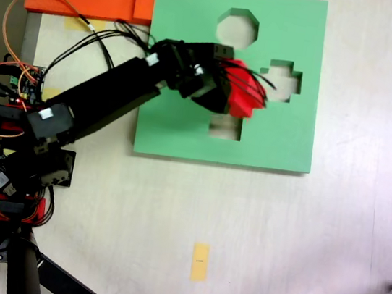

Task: Put the cross columnar block into the corresponding hole

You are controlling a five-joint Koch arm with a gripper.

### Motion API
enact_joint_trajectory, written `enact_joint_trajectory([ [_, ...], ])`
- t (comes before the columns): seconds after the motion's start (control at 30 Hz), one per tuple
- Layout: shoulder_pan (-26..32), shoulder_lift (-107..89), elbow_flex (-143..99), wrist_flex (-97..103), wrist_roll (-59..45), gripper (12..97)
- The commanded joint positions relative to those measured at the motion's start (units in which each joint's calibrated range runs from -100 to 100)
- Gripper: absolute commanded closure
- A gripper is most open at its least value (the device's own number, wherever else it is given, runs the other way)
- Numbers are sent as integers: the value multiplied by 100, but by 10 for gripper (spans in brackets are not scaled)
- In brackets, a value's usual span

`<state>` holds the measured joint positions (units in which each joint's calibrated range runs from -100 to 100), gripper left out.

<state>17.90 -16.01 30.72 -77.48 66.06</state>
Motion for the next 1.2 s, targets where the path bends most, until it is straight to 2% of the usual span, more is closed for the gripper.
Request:
enact_joint_trajectory([
  [0.0, 59, 413, 776, 425, 112, 735],
  [0.47, 103, 2606, 2651, 888, 283, 719],
  [1.17, 83, 3263, 2721, 888, 29, 713],
])
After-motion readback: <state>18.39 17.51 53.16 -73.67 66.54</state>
